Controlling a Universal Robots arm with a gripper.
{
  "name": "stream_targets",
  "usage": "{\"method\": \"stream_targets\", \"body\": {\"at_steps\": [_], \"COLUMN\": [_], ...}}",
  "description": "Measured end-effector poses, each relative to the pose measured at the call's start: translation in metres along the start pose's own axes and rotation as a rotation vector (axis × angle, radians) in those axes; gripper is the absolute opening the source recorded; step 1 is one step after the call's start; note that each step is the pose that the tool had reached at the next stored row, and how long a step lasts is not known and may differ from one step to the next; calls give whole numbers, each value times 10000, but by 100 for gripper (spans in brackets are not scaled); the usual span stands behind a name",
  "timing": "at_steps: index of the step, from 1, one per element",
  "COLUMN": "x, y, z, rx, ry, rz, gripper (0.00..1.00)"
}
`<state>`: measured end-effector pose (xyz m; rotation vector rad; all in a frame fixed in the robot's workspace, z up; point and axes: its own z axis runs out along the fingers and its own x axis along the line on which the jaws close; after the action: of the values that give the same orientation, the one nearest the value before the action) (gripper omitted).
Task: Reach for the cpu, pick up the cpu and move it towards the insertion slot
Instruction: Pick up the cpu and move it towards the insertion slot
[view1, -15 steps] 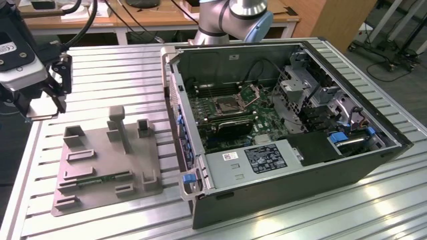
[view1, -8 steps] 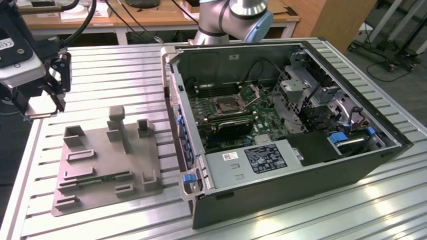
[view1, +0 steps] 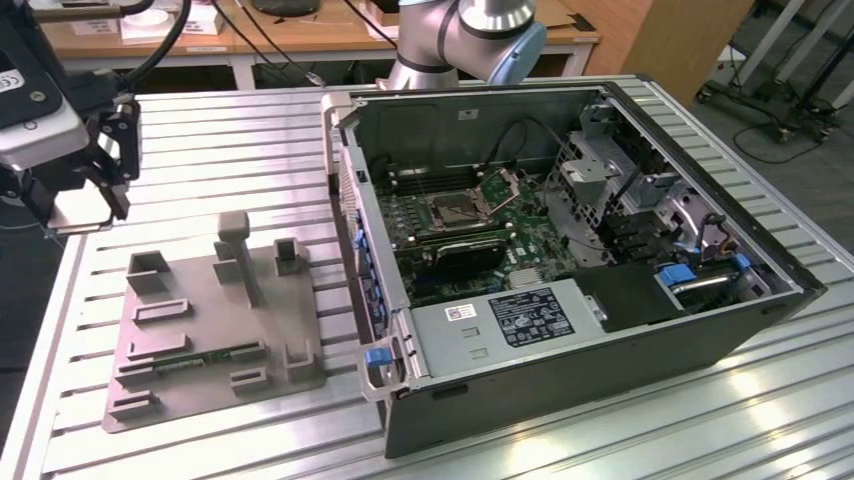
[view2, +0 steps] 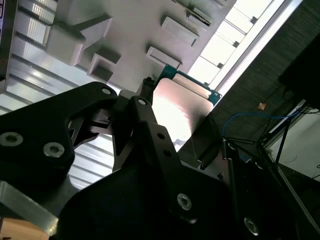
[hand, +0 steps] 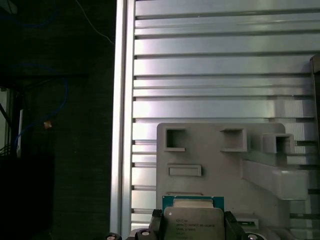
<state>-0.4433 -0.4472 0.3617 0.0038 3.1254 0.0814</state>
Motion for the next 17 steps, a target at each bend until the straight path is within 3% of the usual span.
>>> {"method": "stream_targets", "body": {"at_steps": [17], "x": [-8], "y": [1], "z": [-17], "rx": [3], "ry": [5], "rz": [0], "gripper": [55]}}
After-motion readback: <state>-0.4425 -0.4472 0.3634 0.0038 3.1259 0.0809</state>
